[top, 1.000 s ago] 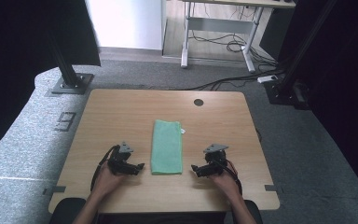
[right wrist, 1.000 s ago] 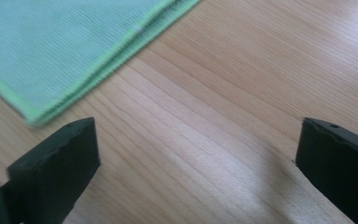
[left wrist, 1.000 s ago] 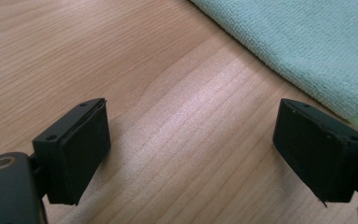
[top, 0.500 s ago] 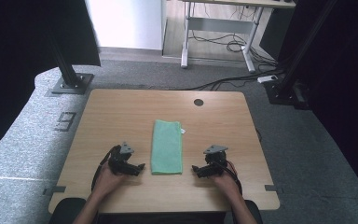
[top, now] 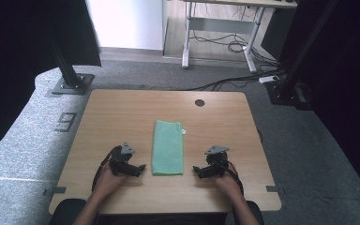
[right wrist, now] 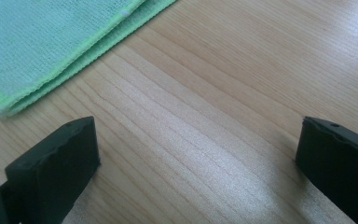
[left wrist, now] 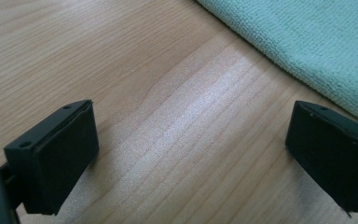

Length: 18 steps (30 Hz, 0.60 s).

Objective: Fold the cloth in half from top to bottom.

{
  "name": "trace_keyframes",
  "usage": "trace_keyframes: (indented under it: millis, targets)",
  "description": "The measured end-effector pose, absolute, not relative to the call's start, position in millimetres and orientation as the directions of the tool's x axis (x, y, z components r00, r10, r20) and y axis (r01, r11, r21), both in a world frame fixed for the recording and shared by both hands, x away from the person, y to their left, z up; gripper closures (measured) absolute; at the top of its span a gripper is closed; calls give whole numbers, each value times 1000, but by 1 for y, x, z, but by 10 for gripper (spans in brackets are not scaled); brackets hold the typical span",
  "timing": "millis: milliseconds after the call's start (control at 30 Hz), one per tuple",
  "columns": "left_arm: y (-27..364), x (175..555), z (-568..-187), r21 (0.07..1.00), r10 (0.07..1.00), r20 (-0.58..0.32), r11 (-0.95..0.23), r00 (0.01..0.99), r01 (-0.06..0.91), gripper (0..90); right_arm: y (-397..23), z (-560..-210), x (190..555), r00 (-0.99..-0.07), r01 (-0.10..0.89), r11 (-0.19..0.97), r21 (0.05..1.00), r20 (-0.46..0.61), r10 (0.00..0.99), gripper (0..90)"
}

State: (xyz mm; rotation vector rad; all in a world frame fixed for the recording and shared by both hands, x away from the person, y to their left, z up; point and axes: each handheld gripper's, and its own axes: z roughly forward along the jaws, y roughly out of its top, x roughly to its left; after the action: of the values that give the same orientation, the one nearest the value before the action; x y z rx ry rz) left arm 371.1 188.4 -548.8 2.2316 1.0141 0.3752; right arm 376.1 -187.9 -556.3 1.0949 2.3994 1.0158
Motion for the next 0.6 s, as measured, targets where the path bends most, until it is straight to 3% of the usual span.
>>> trace_keyframes:
  millis: [600]
  targets:
    - [178, 395, -536, 669, 771, -17, -465, 637, 581, 0, -162, -545, 384, -679, 533, 457, 712, 39, 733, 0]
